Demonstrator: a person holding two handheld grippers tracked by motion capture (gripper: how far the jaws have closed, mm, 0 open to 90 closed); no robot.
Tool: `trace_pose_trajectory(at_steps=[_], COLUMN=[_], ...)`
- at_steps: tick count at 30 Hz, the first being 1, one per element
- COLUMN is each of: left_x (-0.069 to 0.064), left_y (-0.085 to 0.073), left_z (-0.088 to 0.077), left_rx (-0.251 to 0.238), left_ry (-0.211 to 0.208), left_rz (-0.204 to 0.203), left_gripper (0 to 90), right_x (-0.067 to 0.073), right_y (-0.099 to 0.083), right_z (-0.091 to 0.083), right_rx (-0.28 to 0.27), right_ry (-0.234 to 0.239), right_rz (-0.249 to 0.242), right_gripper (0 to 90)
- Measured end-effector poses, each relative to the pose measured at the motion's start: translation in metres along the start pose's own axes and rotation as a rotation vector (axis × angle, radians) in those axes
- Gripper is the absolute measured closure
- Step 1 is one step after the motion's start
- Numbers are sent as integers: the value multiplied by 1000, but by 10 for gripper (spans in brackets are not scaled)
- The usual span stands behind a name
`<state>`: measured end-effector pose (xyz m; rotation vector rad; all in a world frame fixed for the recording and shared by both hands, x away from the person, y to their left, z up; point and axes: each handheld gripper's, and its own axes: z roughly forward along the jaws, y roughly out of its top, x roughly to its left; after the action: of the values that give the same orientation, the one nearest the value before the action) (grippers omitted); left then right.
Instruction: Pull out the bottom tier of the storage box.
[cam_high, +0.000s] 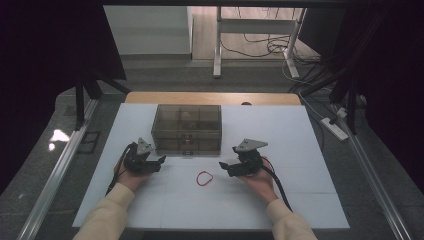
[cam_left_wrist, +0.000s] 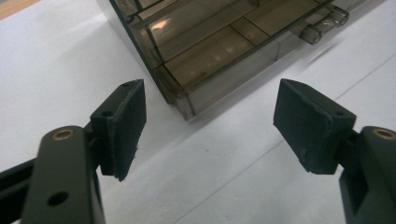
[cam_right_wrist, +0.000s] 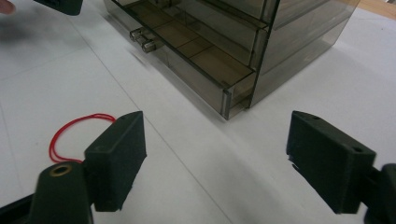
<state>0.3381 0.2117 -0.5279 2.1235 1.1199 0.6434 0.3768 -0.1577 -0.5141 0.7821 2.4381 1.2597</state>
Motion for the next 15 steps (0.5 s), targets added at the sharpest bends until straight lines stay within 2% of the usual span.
trace_pose_trajectory(at_steps=[7, 15], left_x=[1, 2], left_y=[-1, -2], left_z=[5, 7], left_rx=[11, 14], left_ry=[-16, -11], left_rz=[8, 11], left_gripper=[300, 336], right_x=[-4, -4], right_y=[3, 6], right_z=[10, 16], right_rx=[3, 7], right_ry=[9, 11], right_rz=[9, 2], right_gripper=[248, 261])
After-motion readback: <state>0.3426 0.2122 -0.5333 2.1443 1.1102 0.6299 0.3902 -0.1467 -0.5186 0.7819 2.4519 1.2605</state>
